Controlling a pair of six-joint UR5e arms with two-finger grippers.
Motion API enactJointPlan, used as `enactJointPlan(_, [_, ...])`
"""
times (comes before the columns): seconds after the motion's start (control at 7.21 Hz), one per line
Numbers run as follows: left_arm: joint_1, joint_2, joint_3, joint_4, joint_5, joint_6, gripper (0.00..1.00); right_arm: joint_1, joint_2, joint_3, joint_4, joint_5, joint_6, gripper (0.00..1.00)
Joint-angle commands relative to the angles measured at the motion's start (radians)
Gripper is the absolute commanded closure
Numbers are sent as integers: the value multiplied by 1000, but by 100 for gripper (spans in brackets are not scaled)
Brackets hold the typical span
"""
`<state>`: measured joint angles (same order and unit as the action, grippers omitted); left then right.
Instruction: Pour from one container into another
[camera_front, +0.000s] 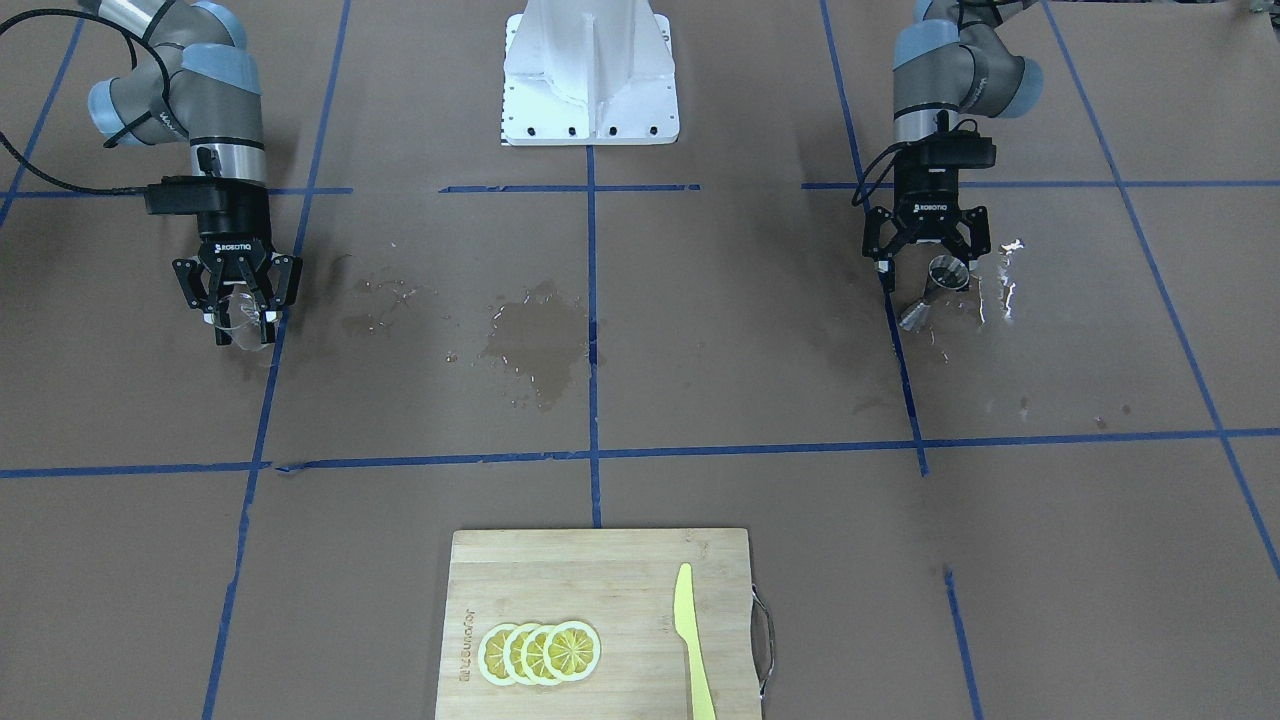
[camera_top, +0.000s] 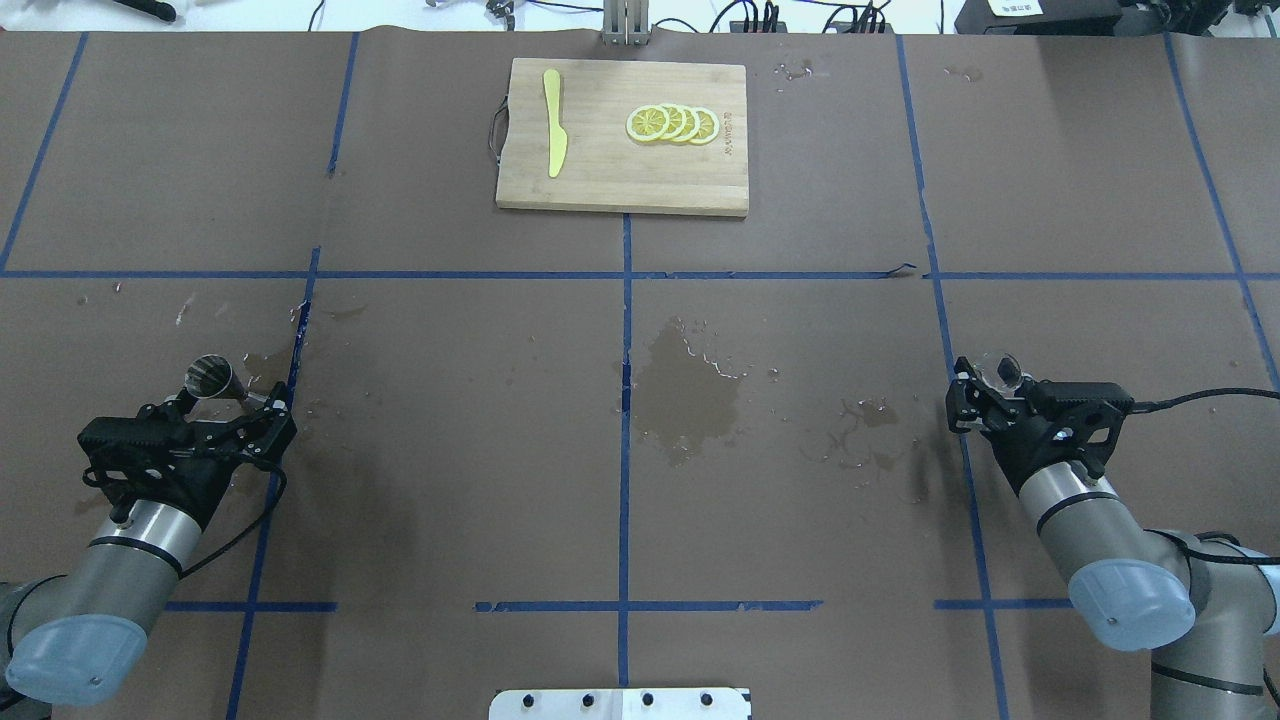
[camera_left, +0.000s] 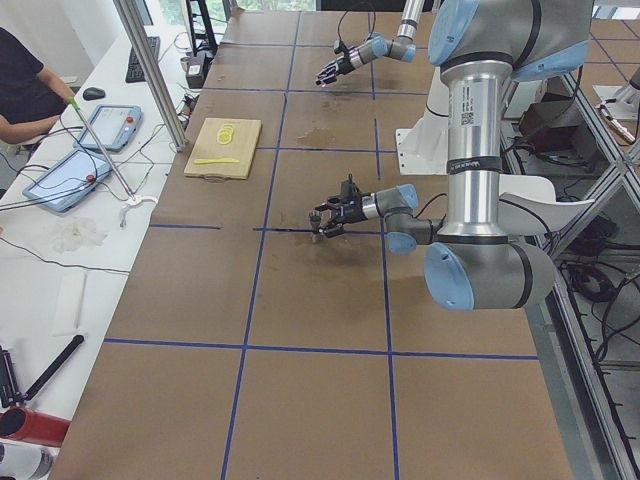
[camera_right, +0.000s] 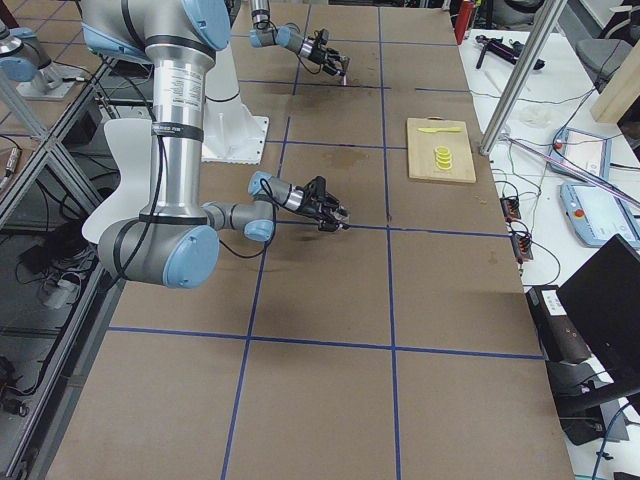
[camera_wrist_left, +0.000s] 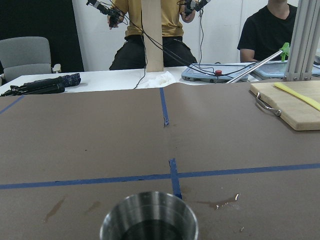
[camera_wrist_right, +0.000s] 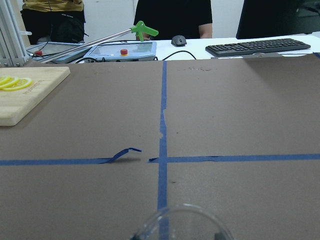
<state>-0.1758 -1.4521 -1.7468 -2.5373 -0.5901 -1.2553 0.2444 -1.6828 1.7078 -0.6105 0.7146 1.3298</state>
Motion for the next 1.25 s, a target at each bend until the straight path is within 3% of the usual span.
enactJointPlan(0.0, [-2,63,-66,0,-63,43,0,-19,0,-10,0,-24,0,91])
enactJointPlan(0.42, [-5,105,-117,0,-157,51,0,-20,0,-16,1,-43,0,58])
enactJointPlan(0.83, [-10,139,-170,2,-217,98,0,-22,2,-22,1,-43,0,40])
enactJointPlan(0.97, [-10,159,-204,2,-235,126,0,-22,2,-22,1,-44,0,23])
enactJointPlan(1.11, [-13,162,-206,2,-244,131,0,-22,2,-23,1,-44,0,21])
